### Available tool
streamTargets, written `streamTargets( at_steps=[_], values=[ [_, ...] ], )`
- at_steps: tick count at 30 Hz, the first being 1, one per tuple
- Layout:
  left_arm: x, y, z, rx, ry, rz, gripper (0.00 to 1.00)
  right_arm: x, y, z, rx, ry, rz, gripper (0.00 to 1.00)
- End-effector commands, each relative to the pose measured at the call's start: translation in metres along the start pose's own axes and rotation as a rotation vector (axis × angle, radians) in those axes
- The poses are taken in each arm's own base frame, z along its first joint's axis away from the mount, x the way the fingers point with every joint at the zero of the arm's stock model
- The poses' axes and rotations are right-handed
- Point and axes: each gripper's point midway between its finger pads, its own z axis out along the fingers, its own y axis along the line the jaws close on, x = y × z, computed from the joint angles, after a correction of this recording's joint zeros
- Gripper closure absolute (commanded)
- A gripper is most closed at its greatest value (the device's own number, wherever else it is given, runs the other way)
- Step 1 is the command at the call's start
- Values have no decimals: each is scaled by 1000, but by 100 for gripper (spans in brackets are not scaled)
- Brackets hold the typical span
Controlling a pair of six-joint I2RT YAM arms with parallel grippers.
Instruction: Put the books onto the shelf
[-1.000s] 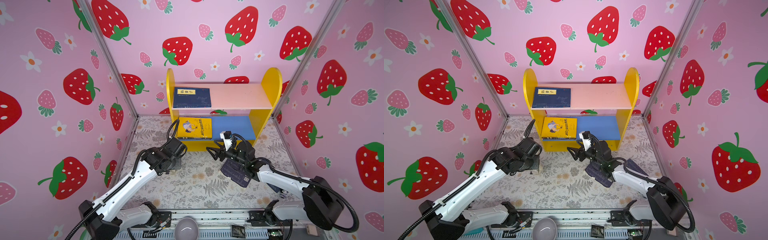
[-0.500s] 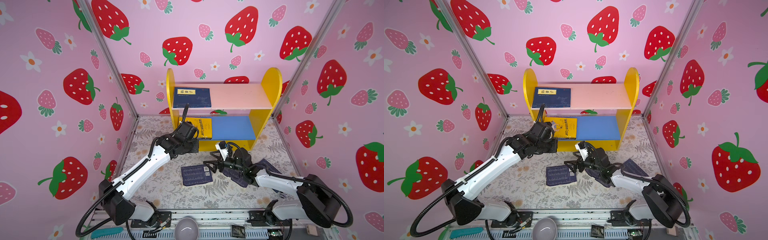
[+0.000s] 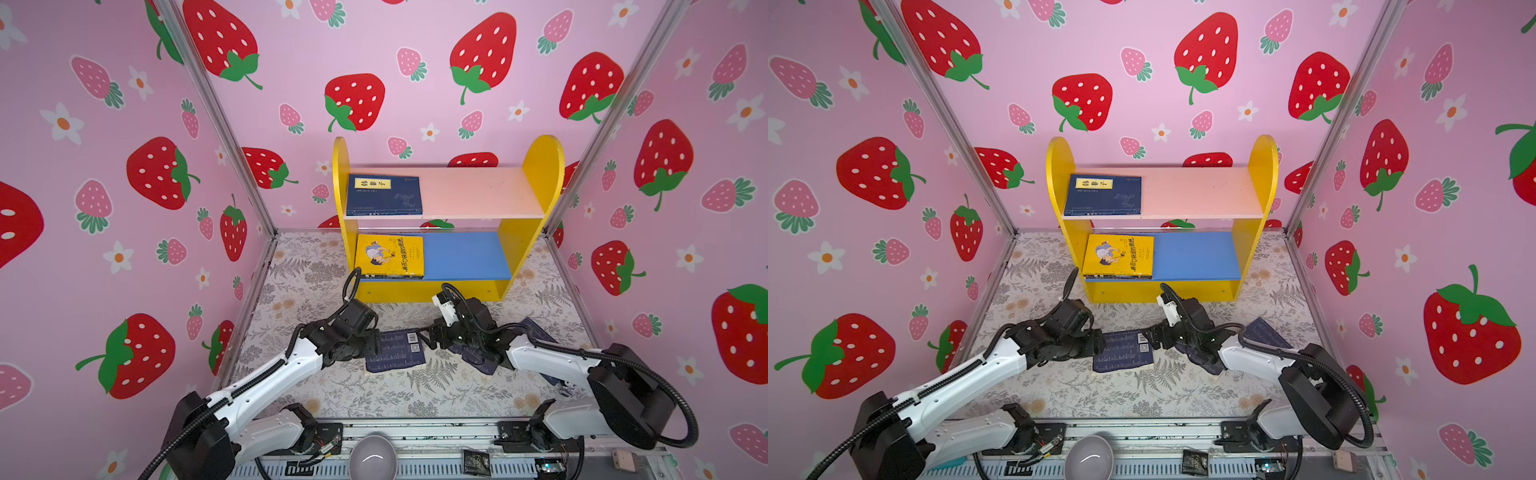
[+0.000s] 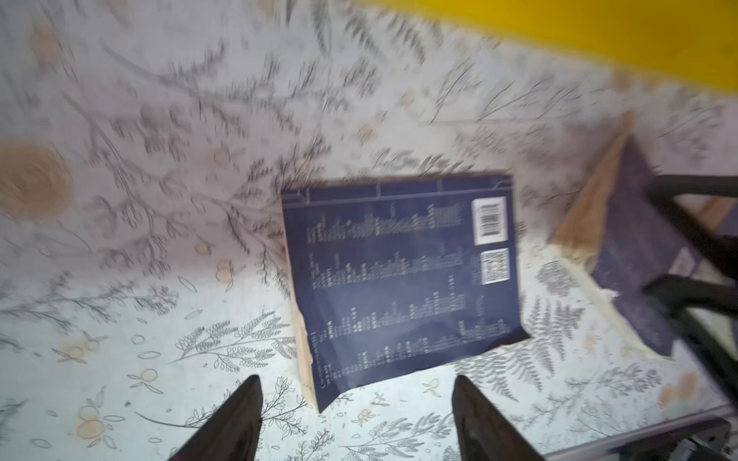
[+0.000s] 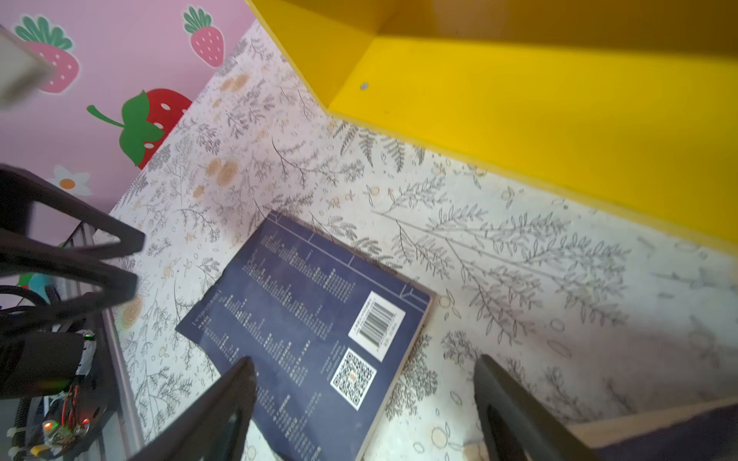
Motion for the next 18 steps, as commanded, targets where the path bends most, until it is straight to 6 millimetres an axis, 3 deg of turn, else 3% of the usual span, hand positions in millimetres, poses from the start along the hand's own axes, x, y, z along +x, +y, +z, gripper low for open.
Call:
streamTargets(
  at_steps=[1, 8, 11, 18],
  values=[
    [6, -16, 21, 140, 3, -174, 23, 24, 3, 3, -2, 96, 36, 15],
    [12, -17, 43, 192, 0, -241, 27, 57, -9, 31, 31, 196, 20, 27],
    [10, -23, 48, 240, -12, -256, 31, 68, -18, 43, 60, 249, 15, 39],
    [3, -46, 50, 356, -9, -276, 59, 88, -9, 65, -17, 363, -7, 58]
  ],
)
